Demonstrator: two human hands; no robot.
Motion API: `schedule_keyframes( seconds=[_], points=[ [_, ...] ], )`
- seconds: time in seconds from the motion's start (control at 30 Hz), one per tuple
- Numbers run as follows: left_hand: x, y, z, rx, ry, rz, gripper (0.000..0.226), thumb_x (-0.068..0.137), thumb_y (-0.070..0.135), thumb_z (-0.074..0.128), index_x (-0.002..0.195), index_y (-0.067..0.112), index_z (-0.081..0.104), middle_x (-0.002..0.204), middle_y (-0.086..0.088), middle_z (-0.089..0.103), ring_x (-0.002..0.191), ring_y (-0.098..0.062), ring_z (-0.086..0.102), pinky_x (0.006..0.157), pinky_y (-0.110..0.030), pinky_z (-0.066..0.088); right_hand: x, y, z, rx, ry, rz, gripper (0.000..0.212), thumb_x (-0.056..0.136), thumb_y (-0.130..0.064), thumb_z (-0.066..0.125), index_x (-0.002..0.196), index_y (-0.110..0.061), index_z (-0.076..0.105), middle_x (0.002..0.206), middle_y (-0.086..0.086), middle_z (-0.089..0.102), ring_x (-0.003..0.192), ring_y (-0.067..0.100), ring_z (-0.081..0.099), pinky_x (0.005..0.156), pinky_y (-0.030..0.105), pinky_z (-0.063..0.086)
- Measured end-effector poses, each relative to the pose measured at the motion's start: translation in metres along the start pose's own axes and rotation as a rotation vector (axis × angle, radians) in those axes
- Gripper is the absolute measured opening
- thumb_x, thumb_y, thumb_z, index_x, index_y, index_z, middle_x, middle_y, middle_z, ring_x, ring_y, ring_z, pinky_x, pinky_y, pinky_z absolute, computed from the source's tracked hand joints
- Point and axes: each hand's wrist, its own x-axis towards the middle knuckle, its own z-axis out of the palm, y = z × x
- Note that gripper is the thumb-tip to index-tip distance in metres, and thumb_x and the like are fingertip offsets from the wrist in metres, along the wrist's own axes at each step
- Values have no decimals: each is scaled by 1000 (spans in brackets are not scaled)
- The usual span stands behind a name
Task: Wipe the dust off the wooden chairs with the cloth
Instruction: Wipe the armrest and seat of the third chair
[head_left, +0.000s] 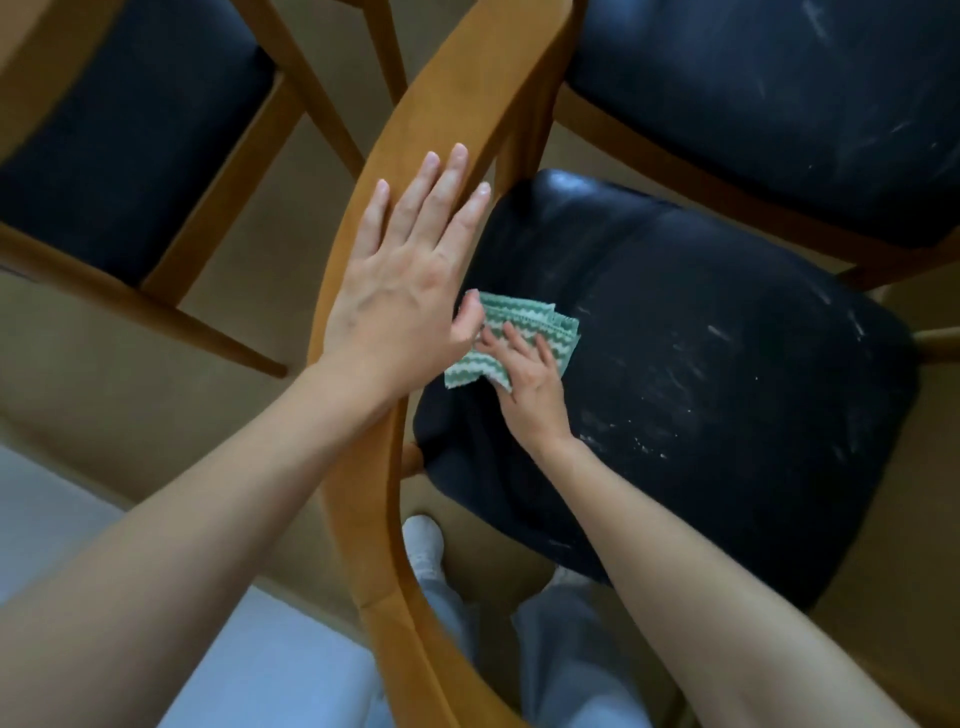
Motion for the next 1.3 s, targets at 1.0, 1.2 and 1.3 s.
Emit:
schedule_keyframes(
  seconds=[1.0,1.2,1.3],
  points=[
    [29,-7,-12,25,-44,97,73,88,35,56,149,18,18,158,-11,5,146,-24,0,115,-41,-3,34,14,-187,765,507,658,12,96,-29,51,101,-20,55,99,-4,62,93,11,62,85,30,53],
    [42,-8,-2,99,-70,121,72,86,38,53,148,18,23,158,-13,4,145,-26,2,115,-44,3,86,91,-210,245,631,615,36,96,-33,50,124,-11,57,116,5,64,109,21,59,92,30,44],
    [42,-8,-2,91,-56,119,66,88,38,48,148,18,26,158,-13,5,146,-26,3,116,-44,5,98,109,-189,41,478,674,38,97,-34,48,129,-14,54,123,12,61,114,29,54,93,33,39]
  ],
)
